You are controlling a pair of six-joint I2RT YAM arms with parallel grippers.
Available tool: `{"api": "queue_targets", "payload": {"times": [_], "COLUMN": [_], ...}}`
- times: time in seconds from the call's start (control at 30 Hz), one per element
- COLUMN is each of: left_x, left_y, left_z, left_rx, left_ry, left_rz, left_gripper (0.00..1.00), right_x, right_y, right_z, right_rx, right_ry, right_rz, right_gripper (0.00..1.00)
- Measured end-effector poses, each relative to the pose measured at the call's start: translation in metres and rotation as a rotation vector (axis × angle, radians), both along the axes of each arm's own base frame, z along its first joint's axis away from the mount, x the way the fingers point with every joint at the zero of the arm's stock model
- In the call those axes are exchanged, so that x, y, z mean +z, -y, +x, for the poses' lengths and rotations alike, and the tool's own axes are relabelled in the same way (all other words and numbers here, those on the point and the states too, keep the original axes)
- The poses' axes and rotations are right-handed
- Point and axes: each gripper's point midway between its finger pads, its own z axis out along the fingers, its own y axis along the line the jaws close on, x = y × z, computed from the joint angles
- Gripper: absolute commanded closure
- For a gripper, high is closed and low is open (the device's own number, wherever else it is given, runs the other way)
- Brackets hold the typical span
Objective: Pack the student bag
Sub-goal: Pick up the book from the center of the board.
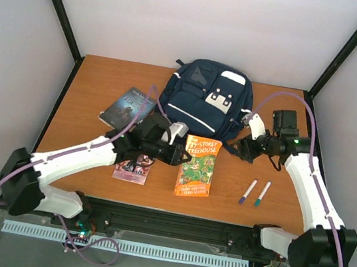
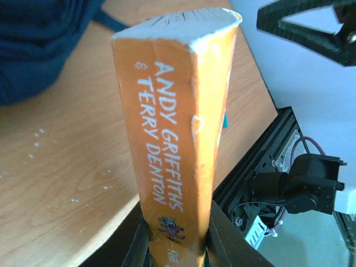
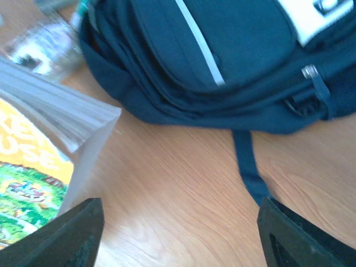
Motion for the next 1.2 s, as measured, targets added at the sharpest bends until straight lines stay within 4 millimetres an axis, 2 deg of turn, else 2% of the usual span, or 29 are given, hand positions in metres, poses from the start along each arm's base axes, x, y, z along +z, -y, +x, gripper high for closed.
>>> {"api": "queue_targets", "payload": {"times": [0.07, 0.1, 0.23, 0.43, 0.5, 0.57, 0.67, 0.83, 1.07, 1.2], "left_x": [0.022, 0.032, 0.065, 0.094, 0.103, 0.110, 0.122, 0.142, 0.158, 0.160], "left_y": [-0.011, -0.016, -0.032, -0.042, -0.039, -0.036, -0.034, -0.034, -0.032, -0.032], "left_z": [0.002, 0.003, 0.012, 0.029, 0.028, 0.026, 0.021, 0.016, 0.013, 0.014], "left_rx": [0.005, 0.007, 0.028, 0.052, 0.032, 0.011, -0.012, -0.029, -0.041, -0.032], "left_ry": [0.074, 0.106, 0.204, 0.282, 0.299, 0.311, 0.334, 0.378, 0.411, 0.416], "left_rz": [-0.006, -0.014, -0.046, -0.085, -0.108, -0.132, -0.172, -0.229, -0.282, -0.290], "left_gripper": [0.99, 0.99, 0.99, 0.99, 0.99, 0.99, 0.99, 0.99, 0.99, 0.99], "right_x": [0.021, 0.028, 0.049, 0.089, 0.105, 0.112, 0.118, 0.116, 0.120, 0.125], "right_y": [-0.012, -0.016, -0.036, -0.062, -0.070, -0.075, -0.081, -0.086, -0.099, -0.110], "right_z": [-0.006, -0.009, -0.018, -0.024, -0.025, -0.027, -0.026, -0.024, -0.037, -0.049], "right_rx": [0.053, 0.073, 0.160, 0.297, 0.352, 0.385, 0.422, 0.442, 0.492, 0.541], "right_ry": [0.055, 0.069, 0.097, 0.131, 0.149, 0.147, 0.124, 0.082, 0.034, -0.004], "right_rz": [0.068, 0.096, 0.219, 0.399, 0.467, 0.510, 0.568, 0.618, 0.687, 0.732], "right_gripper": [0.15, 0.10, 0.00, 0.00, 0.00, 0.00, 0.00, 0.00, 0.01, 0.09]}}
